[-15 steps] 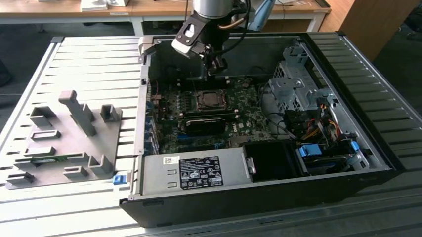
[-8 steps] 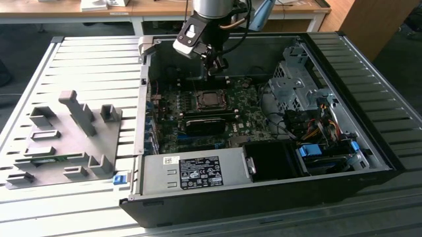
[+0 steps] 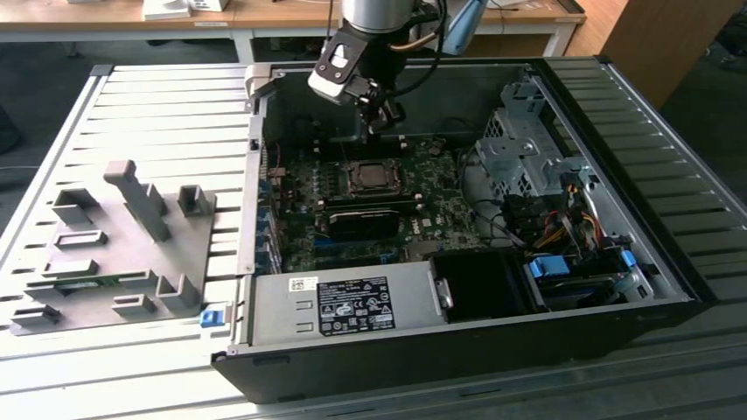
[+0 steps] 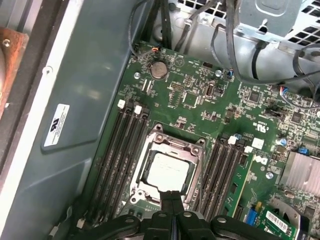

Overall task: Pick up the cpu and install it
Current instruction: 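Install the first cpu locking lever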

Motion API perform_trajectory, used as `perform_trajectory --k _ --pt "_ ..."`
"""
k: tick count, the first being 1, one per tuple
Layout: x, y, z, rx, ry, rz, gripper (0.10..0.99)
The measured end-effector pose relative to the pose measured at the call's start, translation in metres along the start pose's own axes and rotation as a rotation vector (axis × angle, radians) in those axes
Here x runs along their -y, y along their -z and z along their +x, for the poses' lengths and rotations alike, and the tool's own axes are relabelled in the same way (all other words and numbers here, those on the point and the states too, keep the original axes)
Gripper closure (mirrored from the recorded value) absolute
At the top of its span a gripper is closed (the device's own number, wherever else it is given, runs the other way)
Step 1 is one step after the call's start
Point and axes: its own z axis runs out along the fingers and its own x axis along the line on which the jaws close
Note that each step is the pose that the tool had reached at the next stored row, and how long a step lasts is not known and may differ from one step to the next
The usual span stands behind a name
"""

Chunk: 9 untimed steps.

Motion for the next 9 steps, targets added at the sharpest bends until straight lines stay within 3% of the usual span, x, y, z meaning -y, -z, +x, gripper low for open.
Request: perform_trajectory --k 9 --pt "0.0000 0.0000 0.0000 -0.0016 0.058 0.001 0.980"
